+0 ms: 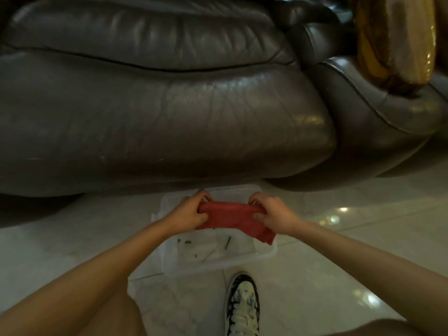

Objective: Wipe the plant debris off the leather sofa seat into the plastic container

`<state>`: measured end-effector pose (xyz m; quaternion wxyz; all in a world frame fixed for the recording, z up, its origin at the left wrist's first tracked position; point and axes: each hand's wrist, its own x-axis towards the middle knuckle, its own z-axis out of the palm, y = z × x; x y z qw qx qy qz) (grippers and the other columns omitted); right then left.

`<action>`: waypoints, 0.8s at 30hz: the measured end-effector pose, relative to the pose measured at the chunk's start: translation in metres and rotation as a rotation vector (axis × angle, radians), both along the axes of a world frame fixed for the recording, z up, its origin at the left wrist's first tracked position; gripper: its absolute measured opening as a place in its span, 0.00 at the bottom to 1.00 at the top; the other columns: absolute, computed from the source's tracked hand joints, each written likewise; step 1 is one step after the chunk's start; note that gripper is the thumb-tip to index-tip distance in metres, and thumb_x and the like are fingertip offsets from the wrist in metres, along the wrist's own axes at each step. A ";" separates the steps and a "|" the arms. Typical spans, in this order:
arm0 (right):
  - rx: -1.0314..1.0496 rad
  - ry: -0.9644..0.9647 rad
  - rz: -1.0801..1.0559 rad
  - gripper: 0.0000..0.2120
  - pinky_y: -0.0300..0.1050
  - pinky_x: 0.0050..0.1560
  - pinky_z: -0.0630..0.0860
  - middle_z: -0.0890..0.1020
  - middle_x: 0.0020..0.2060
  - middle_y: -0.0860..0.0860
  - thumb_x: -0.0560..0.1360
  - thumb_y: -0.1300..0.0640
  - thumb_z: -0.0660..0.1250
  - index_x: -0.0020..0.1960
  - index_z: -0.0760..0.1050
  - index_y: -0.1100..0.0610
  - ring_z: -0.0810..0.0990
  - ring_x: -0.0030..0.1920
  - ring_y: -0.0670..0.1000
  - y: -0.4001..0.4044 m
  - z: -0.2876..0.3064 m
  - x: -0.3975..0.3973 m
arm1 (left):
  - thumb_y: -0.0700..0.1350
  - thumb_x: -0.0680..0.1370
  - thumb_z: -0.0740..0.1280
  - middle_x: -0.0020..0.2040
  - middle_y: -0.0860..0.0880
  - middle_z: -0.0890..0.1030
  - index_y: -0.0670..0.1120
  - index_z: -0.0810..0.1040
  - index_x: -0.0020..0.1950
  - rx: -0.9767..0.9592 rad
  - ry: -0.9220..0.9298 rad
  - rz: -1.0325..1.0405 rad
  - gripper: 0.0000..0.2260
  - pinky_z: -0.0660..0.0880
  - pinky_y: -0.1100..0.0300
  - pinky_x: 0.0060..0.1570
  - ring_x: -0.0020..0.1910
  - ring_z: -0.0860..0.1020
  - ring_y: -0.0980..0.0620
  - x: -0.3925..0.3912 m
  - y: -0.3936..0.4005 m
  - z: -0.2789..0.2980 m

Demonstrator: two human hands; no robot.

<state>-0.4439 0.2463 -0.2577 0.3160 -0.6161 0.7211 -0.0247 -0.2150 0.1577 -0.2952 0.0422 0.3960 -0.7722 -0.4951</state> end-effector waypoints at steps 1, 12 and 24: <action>0.019 -0.056 -0.071 0.12 0.45 0.47 0.74 0.80 0.52 0.55 0.73 0.61 0.67 0.56 0.72 0.55 0.78 0.50 0.54 -0.006 -0.006 -0.003 | 0.39 0.72 0.67 0.41 0.52 0.77 0.56 0.69 0.49 0.055 0.007 0.099 0.14 0.73 0.71 0.29 0.36 0.77 0.59 0.000 -0.002 -0.006; 0.248 -0.348 -0.364 0.13 0.45 0.55 0.74 0.80 0.55 0.59 0.70 0.62 0.72 0.54 0.77 0.63 0.78 0.53 0.55 -0.023 -0.114 0.000 | 0.40 0.76 0.65 0.55 0.41 0.78 0.40 0.71 0.61 0.304 -0.188 0.378 0.14 0.72 0.61 0.47 0.52 0.76 0.48 -0.005 0.010 -0.090; 0.253 -0.141 -0.223 0.24 0.40 0.59 0.69 0.73 0.62 0.57 0.72 0.61 0.67 0.67 0.67 0.59 0.74 0.62 0.57 -0.028 -0.158 0.021 | 0.41 0.77 0.61 0.62 0.37 0.75 0.37 0.63 0.68 0.345 -0.443 0.479 0.20 0.74 0.56 0.52 0.58 0.75 0.41 -0.012 0.010 -0.119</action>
